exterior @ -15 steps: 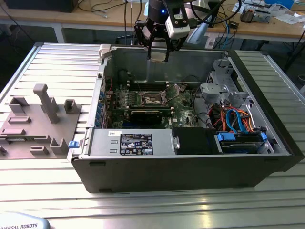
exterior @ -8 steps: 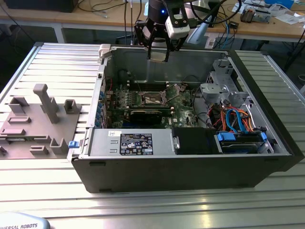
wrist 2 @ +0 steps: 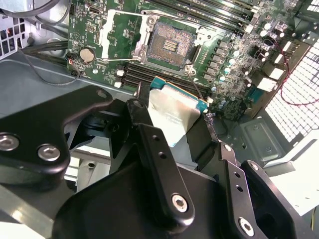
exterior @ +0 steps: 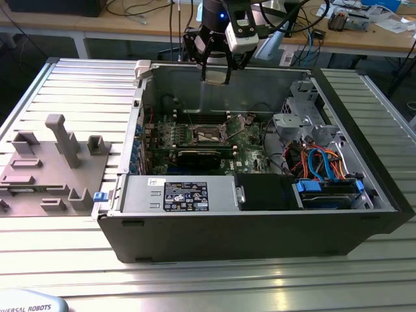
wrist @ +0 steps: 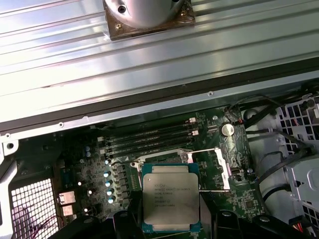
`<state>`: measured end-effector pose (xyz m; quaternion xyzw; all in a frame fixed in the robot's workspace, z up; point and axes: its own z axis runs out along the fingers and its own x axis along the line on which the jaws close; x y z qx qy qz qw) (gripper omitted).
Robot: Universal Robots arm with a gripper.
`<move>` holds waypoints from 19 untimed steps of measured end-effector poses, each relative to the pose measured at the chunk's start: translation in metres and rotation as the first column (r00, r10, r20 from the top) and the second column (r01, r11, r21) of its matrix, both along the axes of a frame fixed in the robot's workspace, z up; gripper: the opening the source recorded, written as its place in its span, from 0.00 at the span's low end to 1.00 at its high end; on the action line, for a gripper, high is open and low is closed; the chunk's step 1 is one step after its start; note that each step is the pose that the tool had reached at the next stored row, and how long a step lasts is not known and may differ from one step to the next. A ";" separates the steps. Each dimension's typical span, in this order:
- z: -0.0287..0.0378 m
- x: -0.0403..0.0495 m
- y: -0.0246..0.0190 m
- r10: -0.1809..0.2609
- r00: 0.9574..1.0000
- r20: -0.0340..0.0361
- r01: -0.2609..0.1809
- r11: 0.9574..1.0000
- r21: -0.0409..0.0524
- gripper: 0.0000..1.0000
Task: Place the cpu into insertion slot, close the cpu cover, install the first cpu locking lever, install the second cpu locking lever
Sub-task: 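Place the cpu into insertion slot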
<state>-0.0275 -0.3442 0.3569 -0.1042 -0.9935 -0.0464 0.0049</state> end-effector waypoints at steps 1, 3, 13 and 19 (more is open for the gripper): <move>0.0000 0.0000 0.0000 0.000 1.000 0.000 0.000 1.000 0.000 0.54; 0.0000 0.0000 0.0000 -0.002 1.000 0.000 0.002 1.000 0.000 0.54; 0.0000 0.0000 0.0000 -0.008 1.000 0.000 0.008 1.000 0.000 0.54; 0.0000 0.0000 0.0000 -0.012 1.000 0.000 0.012 1.000 0.000 0.54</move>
